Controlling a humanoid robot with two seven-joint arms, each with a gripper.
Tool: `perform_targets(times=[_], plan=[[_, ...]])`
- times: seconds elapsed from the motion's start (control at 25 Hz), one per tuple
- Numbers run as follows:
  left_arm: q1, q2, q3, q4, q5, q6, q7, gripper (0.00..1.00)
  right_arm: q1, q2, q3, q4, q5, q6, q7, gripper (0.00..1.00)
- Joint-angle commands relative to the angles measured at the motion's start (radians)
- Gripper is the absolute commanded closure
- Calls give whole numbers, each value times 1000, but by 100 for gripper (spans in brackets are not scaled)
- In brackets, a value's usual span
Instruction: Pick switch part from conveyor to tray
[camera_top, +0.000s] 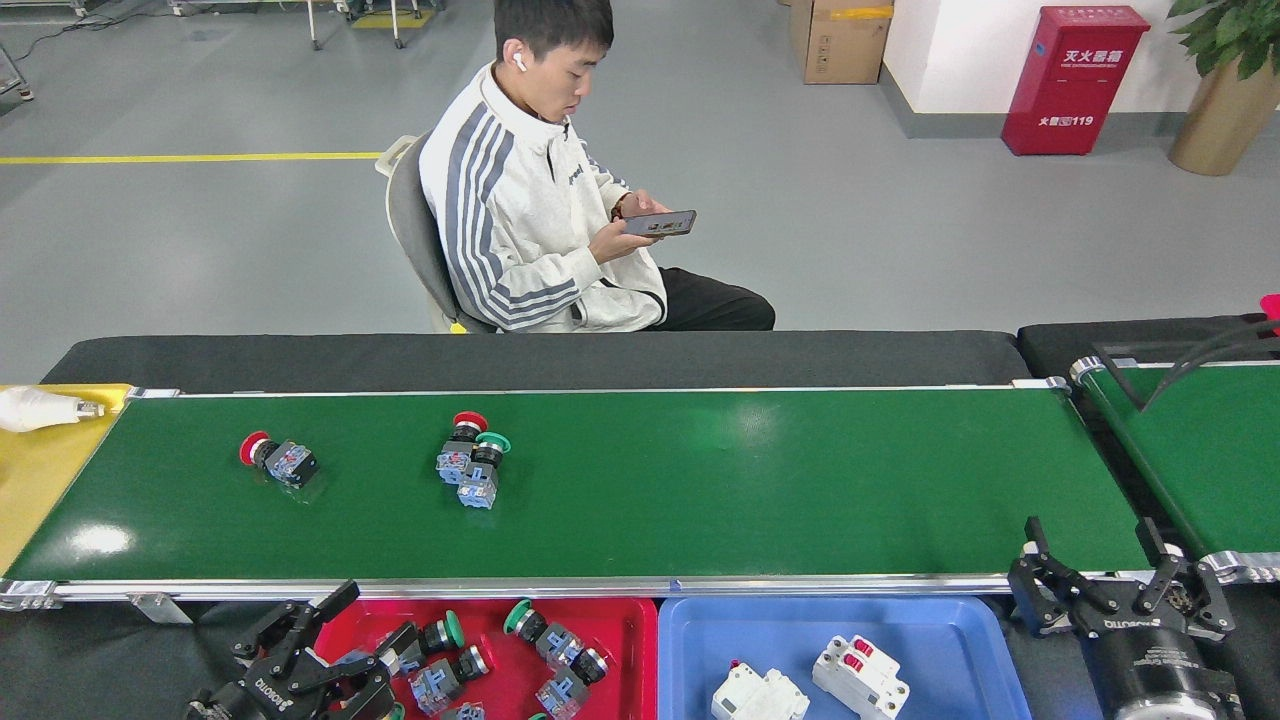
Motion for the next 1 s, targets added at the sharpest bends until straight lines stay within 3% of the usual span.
perform_targets(times=[0.0,0.36,0.52,0.96], plan=[[-17,14,8,-7,4,196,3,0,-9,-17,-13,-10,-2,-2,-10,1],[-34,16,-13,-15,-8,102,-1,0,-5,-17,-46,-10,-2,-5,-10,1],[-148,4,-96,2,-9,78,-63,0,-9,-20,-46,-12,-7,-5,-10,1],[-321,-12,-111,240,-11,108,-80,0,-14,-29,-44,-14,-9,-14,-11,1]])
